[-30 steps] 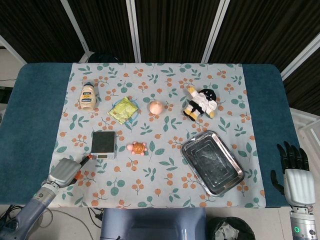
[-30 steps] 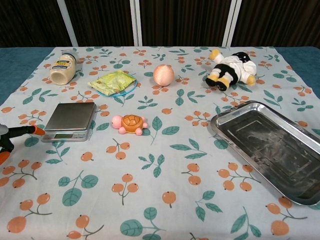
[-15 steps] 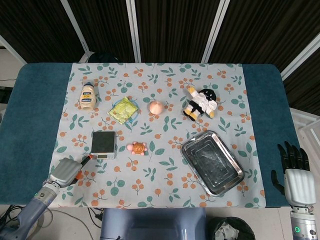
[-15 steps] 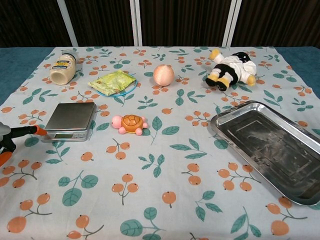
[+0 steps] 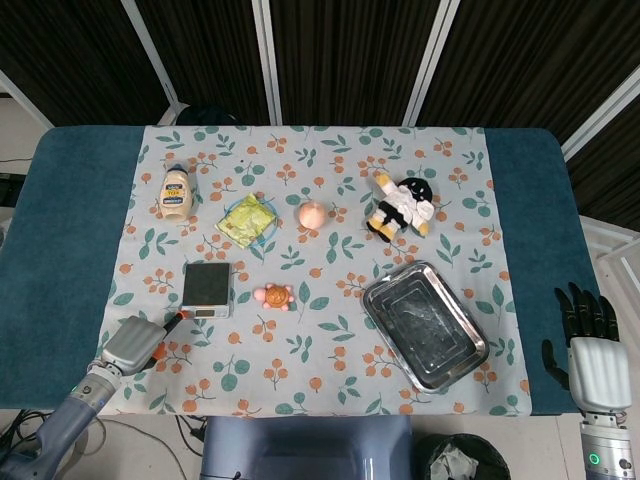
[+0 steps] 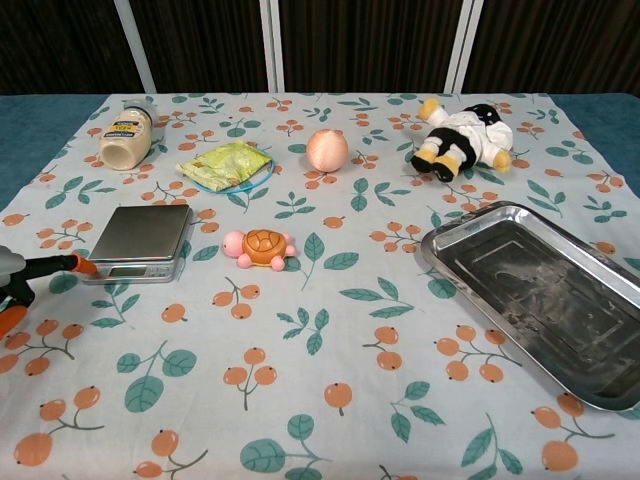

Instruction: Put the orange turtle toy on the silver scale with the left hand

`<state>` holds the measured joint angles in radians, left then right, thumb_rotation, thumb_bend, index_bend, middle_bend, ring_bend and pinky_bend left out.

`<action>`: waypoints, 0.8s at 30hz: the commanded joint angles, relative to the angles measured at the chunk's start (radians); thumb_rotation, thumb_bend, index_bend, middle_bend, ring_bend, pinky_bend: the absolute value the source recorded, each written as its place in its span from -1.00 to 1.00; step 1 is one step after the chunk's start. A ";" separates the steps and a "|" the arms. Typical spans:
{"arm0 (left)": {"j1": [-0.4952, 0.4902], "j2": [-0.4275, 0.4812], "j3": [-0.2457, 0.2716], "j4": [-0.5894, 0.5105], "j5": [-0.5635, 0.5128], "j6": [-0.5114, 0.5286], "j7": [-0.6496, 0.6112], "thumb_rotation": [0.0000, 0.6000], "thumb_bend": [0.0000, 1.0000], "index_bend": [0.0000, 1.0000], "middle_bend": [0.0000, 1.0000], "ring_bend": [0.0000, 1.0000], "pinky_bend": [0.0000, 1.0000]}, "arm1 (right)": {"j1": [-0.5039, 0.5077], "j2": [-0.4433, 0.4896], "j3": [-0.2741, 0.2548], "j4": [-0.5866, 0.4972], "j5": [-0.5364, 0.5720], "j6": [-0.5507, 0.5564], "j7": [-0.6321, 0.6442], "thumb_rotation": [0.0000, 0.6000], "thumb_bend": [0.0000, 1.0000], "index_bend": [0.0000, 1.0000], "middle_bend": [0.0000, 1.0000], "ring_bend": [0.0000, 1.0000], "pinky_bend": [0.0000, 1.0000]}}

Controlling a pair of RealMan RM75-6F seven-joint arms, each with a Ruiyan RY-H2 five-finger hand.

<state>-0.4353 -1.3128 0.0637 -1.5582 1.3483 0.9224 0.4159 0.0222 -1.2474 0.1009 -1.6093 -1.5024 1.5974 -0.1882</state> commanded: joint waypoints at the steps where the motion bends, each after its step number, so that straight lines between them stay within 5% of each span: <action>1: -0.001 -0.001 0.001 0.002 -0.004 -0.001 0.003 1.00 0.28 -0.80 0.32 0.28 0.32 | 0.000 0.000 0.000 0.000 0.000 0.000 0.000 1.00 0.05 -1.00 -1.00 -0.97 -1.00; 24: -0.003 -0.015 0.013 0.028 -0.026 -0.001 0.006 1.00 0.28 -0.79 0.32 0.28 0.32 | 0.001 -0.003 0.001 0.000 0.000 0.000 -0.002 1.00 0.05 -1.00 -1.00 -0.97 -1.00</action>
<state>-0.4388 -1.3275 0.0765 -1.5312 1.3231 0.9220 0.4221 0.0229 -1.2507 0.1020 -1.6094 -1.5020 1.5975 -0.1902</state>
